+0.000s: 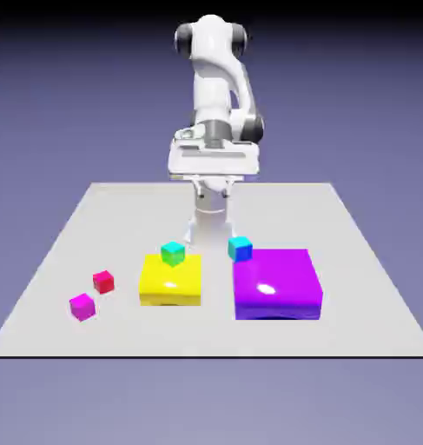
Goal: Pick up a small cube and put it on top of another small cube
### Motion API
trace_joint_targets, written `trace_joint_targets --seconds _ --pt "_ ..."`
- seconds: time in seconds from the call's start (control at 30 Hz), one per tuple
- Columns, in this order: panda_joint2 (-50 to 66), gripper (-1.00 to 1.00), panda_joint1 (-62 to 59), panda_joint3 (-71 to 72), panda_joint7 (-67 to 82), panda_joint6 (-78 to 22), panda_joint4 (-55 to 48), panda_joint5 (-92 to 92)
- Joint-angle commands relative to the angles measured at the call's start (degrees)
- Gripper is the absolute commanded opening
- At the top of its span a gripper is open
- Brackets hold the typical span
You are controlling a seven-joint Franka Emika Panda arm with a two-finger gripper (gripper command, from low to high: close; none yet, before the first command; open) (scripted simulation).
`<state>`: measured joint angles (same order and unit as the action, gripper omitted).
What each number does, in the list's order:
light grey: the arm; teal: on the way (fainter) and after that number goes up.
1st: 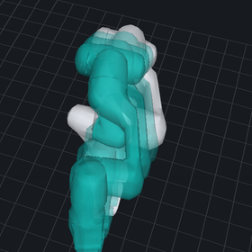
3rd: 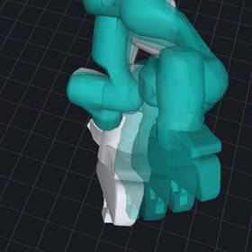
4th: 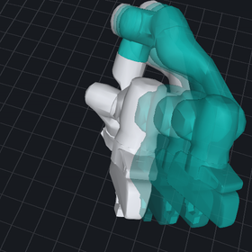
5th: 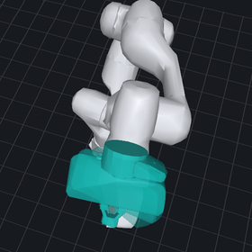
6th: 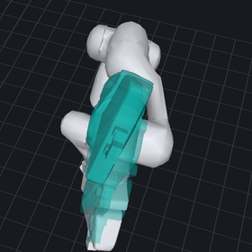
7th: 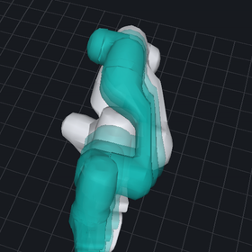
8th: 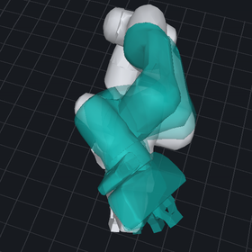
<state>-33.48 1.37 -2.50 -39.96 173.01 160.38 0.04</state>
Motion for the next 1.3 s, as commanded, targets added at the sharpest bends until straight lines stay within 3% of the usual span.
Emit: trace_joint_targets --seconds 0.0,1.27 --pt "-0.7 0.00 0.6 -2.1 2.1 -0.8 -0.5 0.0" --pt "-26.5 0.00 22.0 -81.0 80.7 -32.2 -20.2 1.4"
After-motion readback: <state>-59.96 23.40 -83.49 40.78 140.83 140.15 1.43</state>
